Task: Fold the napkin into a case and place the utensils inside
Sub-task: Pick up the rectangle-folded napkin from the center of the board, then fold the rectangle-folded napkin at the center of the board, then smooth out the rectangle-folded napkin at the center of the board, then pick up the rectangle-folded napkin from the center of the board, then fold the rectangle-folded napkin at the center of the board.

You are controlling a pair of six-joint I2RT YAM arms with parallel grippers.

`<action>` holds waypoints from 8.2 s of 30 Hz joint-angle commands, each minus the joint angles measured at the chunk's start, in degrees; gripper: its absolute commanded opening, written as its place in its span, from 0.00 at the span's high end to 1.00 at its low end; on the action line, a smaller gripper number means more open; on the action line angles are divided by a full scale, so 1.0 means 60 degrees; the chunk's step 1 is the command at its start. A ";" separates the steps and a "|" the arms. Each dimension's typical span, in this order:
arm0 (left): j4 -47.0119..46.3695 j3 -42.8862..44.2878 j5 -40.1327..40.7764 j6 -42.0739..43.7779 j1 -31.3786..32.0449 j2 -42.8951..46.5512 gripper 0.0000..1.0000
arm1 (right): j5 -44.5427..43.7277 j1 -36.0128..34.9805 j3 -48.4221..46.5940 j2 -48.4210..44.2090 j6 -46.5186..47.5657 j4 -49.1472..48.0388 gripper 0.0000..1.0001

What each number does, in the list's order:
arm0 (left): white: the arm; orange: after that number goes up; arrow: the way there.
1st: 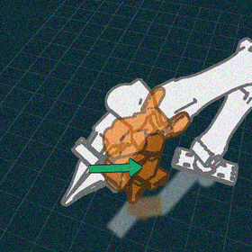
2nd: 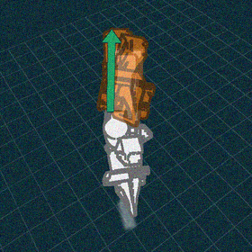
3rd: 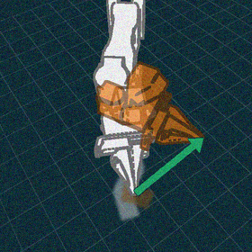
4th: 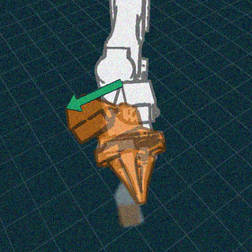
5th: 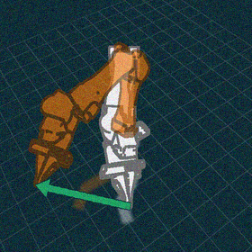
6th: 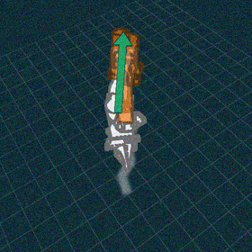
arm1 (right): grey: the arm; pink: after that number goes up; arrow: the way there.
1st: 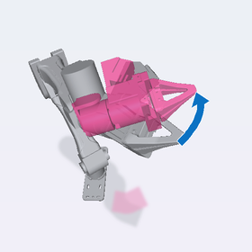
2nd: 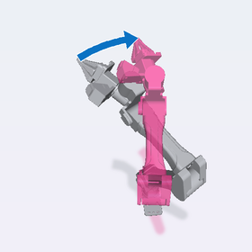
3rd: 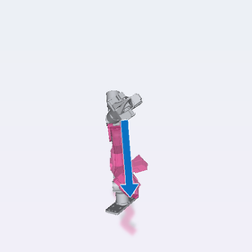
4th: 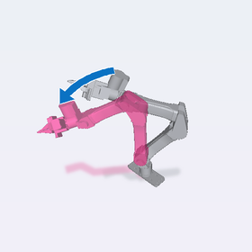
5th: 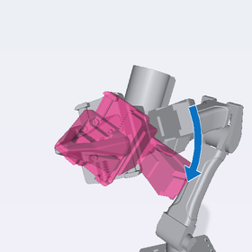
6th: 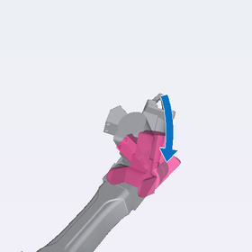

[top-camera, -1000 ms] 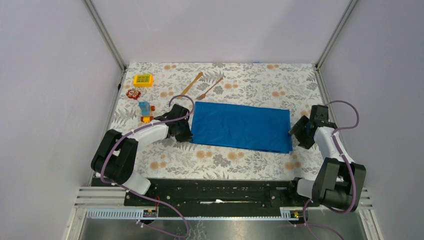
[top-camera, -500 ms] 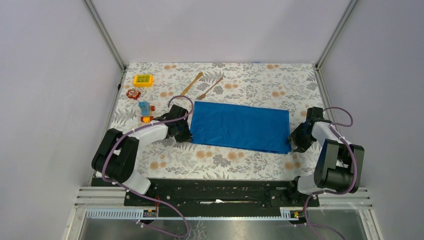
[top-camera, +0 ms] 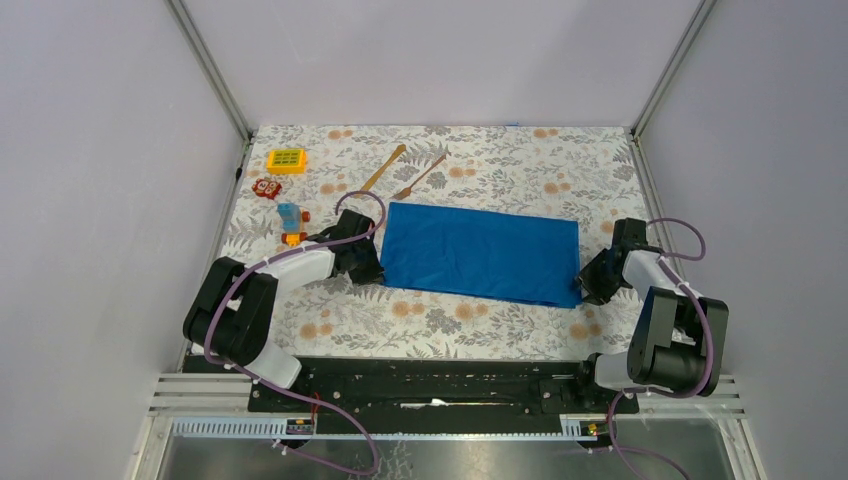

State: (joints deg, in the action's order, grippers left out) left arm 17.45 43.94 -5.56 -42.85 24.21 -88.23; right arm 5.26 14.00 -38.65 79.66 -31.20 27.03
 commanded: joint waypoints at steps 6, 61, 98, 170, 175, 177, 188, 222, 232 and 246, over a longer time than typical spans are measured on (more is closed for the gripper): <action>-0.0154 -0.0176 0.0103 0.0177 -0.0050 -0.0006 1.00 | -0.0202 -0.0004 0.0218 -0.0581 -0.0219 0.0754 0.53; -0.3418 0.2976 -0.2915 -0.0411 0.0060 -0.1396 0.26 | 0.5253 -0.1026 -0.2244 0.1162 -0.0252 -0.4230 0.17; -0.2934 0.5328 -0.2593 -0.1195 -0.0904 -0.3267 0.22 | 0.0410 -0.1267 -0.6433 0.3563 0.1952 0.1784 0.00; 0.0825 -0.0511 -0.2078 0.1111 -0.0493 0.0375 1.00 | -0.0915 -0.2596 -0.5920 0.4871 0.4109 0.3005 0.23; 0.0793 -0.0571 -0.2077 0.1048 -0.0489 0.0568 1.00 | -0.0931 -0.2612 -0.5759 0.5095 0.4051 0.2844 0.25; 0.0811 -0.0571 -0.2022 0.1047 -0.0490 0.0674 1.00 | -0.0920 -0.2612 -0.5622 0.5188 0.4054 0.2718 0.27; 0.0841 -0.0679 -0.1986 0.0981 -0.0490 0.0900 1.00 | -0.0602 -0.2612 -0.5377 0.5300 0.4026 0.2348 0.32; -0.0588 -0.1056 -0.2559 -0.0434 0.0755 0.0745 1.00 | -0.3888 -0.2955 -0.5046 0.2673 0.4133 0.1494 1.00; -0.0613 -0.1506 -0.2323 -0.0505 0.0851 0.1124 0.84 | -0.3110 -0.3839 -0.5218 0.2323 0.3849 0.1914 1.00; 0.0353 -0.2043 -0.2841 0.0049 -0.1012 0.2882 0.44 | -0.3198 -0.9065 -0.8795 0.5127 0.2442 0.3816 1.00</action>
State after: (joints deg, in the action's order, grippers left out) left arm 17.28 31.73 -21.93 -44.91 20.95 -74.87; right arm -14.31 -33.65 -83.81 105.16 -11.75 44.86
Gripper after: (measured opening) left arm 0.552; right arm 0.020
